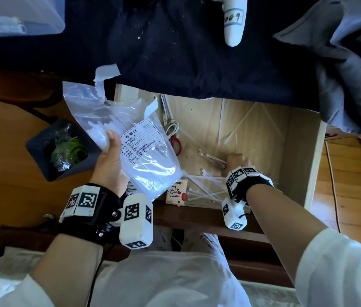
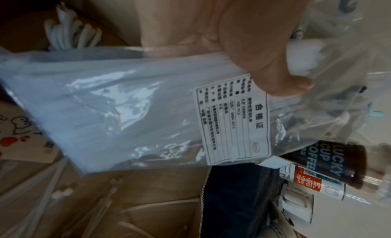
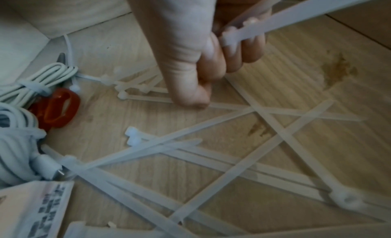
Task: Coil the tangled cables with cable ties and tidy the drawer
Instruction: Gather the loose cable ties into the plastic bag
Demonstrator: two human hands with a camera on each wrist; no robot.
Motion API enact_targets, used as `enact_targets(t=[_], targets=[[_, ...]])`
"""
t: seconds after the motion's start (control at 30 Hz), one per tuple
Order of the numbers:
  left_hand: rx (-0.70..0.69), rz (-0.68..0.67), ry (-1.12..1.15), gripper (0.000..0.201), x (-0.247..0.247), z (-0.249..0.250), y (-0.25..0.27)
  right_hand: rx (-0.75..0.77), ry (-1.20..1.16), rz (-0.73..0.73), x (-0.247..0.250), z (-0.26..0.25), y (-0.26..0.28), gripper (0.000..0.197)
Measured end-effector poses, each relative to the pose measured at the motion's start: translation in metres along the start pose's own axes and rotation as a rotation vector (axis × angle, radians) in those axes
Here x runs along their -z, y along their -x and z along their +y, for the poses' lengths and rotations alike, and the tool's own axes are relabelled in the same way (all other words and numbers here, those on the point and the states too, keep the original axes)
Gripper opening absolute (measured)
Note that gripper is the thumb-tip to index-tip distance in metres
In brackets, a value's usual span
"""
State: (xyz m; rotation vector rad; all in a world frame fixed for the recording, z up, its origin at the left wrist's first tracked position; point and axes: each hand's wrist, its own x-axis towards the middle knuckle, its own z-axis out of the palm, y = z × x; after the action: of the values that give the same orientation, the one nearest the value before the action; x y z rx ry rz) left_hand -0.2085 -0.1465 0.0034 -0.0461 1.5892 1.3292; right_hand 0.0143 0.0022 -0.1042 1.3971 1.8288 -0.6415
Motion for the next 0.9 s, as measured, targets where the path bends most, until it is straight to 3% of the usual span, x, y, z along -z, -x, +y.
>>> enact_targets(t=[0.13, 0.2, 0.3, 0.47, 0.63, 0.73, 0.9], targets=[[0.015, 0.021, 0.007, 0.099, -0.002, 0.000, 0.000, -0.013, -0.049, 0.014, 0.000, 0.004, 0.003, 0.020], [0.024, 0.024, -0.017, 0.104, -0.003, -0.001, -0.001, 0.016, -0.065, -0.033, 0.004, 0.004, 0.007, 0.025], [0.010, 0.016, 0.000, 0.111, -0.007, -0.003, 0.000, 0.154, -0.015, -0.132, 0.009, -0.004, 0.012, 0.037], [0.001, 0.010, 0.014, 0.110, -0.004, -0.005, -0.003, 0.336, 0.149, -0.120, 0.002, -0.024, 0.008, 0.058], [0.010, 0.064, -0.001, 0.107, 0.018, -0.006, -0.012, 0.406, 0.178, -0.012, 0.000, -0.027, 0.001, 0.032], [0.053, 0.181, 0.015, 0.129, 0.036, -0.013, -0.027, 0.376, 0.157, 0.049, 0.006, -0.020, -0.002, 0.017], [0.033, 0.180, 0.007, 0.141, 0.038, -0.011, -0.027, 0.262, 0.084, 0.146, 0.025, -0.012, -0.012, 0.028]])
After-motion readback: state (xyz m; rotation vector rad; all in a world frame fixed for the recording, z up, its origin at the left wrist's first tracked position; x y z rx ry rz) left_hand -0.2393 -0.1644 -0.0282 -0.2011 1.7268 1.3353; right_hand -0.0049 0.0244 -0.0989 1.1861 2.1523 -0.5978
